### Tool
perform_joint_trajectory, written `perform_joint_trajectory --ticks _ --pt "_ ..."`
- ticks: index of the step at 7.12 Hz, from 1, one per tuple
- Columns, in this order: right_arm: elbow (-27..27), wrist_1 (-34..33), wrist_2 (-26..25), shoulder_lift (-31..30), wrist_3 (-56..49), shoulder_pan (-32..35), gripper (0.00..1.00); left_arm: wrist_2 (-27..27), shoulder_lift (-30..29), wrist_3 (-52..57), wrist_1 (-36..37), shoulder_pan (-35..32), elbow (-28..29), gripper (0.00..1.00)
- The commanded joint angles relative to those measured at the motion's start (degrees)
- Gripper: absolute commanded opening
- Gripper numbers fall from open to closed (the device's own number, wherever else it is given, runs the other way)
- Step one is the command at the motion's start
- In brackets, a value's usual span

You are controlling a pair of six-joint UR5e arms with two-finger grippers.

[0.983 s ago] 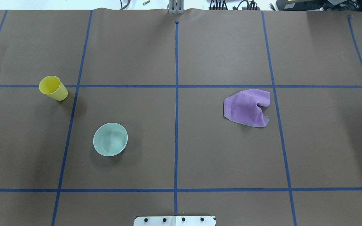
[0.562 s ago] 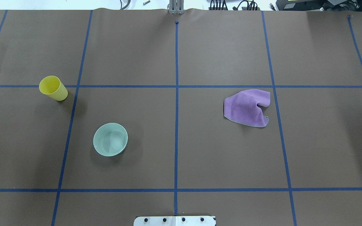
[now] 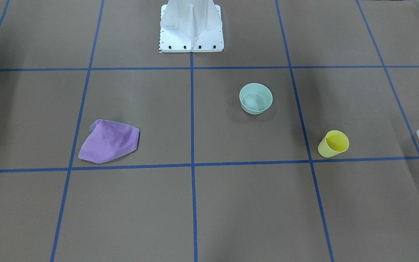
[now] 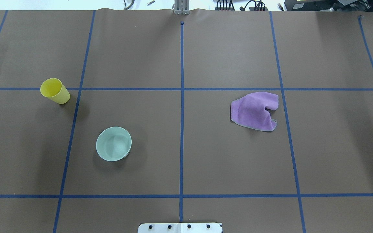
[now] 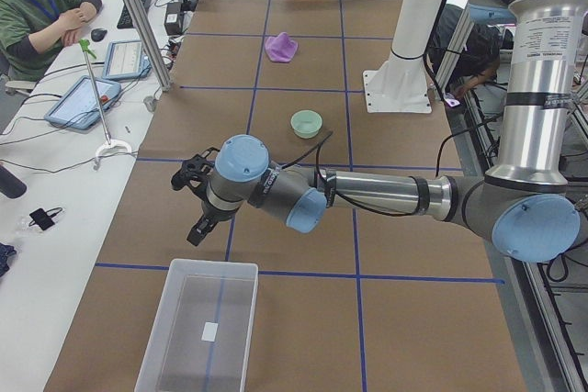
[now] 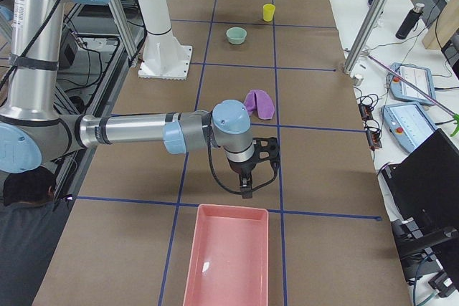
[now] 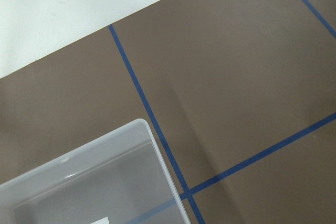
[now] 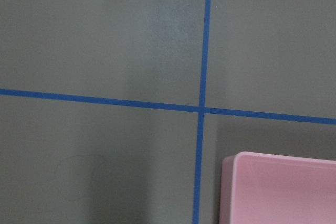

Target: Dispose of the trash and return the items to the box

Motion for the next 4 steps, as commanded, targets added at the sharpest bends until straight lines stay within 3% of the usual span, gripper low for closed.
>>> perform_joint_trajectory --ticks 1,2,3,4 --pt "0.98 0.29 -2.53 6.77 15.91 -10.04 1.0 0.48 0.69 -8.6 -10.64 7.34 1.55 0.99" --pt "2.99 0.38 -6.56 8.02 24.06 -14.97 1.0 0.66 -0.79 -16.07 -11.11 15.4 1.64 0.99" --pt "5.1 0.38 -9.12 8.03 27.63 -17.98 1.0 3.27 -1.85 -25.8 -11.98 17.66 1.56 0.99" --pt "5.38 0.38 -9.32 7.94 28.53 -19.14 1.0 6.86 -2.13 -31.21 -12.43 23.86 1.82 0.99"
